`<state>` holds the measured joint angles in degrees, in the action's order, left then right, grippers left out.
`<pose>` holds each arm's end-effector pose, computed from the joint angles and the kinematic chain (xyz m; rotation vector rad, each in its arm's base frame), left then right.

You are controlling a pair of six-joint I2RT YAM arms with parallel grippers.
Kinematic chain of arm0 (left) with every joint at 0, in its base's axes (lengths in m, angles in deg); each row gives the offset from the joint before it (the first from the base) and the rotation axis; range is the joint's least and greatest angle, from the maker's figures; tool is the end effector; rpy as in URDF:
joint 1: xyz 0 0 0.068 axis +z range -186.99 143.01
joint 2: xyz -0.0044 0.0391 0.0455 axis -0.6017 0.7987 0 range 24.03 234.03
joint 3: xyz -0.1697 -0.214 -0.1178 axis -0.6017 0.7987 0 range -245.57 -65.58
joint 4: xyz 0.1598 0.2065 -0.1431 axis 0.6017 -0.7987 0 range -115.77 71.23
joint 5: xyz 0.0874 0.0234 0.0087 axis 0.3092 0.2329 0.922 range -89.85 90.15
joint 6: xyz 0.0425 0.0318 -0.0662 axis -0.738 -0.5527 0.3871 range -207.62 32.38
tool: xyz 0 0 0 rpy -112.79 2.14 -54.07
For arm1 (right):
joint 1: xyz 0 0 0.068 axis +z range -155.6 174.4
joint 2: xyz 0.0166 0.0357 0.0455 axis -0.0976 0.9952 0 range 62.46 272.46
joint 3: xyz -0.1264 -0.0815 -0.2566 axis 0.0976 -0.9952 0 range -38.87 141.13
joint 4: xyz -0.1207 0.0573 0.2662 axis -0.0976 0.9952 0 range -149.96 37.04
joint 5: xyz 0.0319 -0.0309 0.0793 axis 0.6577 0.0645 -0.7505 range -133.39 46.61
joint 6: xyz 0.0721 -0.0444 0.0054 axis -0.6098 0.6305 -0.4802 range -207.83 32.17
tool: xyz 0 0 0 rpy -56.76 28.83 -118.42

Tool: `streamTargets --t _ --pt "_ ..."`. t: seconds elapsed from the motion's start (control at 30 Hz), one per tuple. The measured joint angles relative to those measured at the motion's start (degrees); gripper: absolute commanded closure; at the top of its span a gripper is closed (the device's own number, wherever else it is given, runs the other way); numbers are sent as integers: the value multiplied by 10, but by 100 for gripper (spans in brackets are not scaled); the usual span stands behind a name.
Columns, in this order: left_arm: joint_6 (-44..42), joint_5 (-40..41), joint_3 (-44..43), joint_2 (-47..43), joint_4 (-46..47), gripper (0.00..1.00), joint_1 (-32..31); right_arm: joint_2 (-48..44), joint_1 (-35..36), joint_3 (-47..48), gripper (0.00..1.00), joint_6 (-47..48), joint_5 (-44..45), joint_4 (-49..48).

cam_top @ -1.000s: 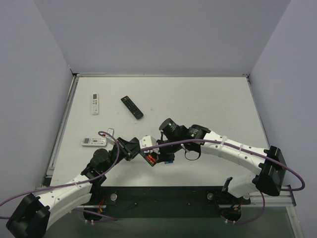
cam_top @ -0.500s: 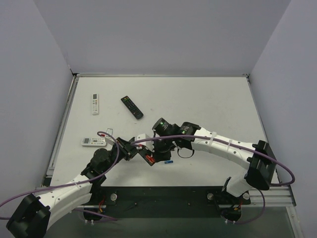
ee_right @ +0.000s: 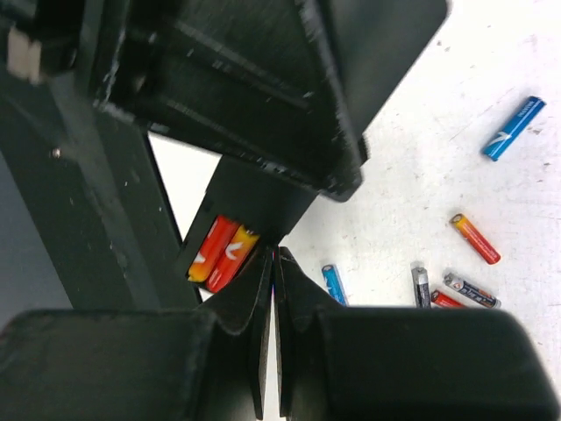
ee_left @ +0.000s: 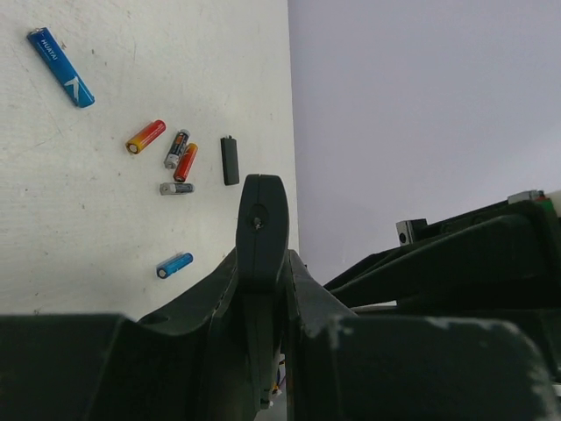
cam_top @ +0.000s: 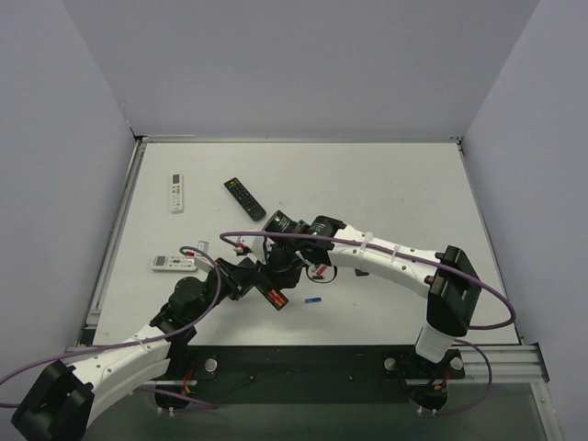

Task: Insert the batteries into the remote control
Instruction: Load the battery into the remote control.

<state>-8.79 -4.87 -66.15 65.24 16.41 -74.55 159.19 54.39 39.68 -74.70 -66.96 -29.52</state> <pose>0.1578 -0.1296 0.1510 -0.6102 1.8396 -1.5409 0.1922 0.3925 0.2627 -1.6504 1.8944 0.8555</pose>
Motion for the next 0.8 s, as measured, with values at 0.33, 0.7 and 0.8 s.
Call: streamTargets --t 0.33,0.7,0.8 --pt "8 -1 0 -50 13 100 -4 12 -3 15 91 -85 62 -17" --pt "-31 23 -1 -88 -14 100 -5 -203 -123 -132 25 -202 194 -49" --pt "-33 24 -1 -85 -17 100 -5 -236 -178 -195 19 -249 233 -50"
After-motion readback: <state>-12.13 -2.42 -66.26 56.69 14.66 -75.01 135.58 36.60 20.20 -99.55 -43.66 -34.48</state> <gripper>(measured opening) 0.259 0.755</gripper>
